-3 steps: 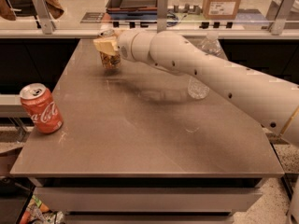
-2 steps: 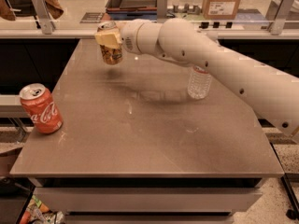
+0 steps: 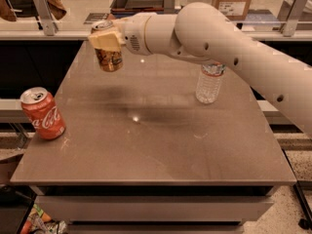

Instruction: Move orange can near coke can

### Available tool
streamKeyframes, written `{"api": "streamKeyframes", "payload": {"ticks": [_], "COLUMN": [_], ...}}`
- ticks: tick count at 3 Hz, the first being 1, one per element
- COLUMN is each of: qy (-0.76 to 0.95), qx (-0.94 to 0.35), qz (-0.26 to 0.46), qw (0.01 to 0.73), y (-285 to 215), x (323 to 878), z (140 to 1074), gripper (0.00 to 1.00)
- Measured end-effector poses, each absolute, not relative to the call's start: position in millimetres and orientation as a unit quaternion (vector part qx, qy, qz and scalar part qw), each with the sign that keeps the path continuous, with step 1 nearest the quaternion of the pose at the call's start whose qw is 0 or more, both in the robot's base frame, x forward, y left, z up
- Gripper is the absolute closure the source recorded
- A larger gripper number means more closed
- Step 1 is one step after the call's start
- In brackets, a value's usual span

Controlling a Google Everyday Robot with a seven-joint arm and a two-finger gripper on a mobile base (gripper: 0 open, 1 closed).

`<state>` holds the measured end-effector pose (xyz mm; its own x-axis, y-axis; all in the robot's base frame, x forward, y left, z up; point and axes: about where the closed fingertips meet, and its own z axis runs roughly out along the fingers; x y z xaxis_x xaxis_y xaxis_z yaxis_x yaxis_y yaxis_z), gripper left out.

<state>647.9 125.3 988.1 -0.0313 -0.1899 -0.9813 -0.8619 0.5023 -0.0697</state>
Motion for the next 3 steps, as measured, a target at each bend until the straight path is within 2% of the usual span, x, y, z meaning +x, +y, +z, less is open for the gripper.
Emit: {"api": "streamKeyframes", "payload": {"ticks": [3], "qy": [0.609], "qx": [-0.430], "qz": [0.344], "qw": [0.572], "y": [160.8], "x": [515.0], "z": [961.5], "gripper": [1.00]}}
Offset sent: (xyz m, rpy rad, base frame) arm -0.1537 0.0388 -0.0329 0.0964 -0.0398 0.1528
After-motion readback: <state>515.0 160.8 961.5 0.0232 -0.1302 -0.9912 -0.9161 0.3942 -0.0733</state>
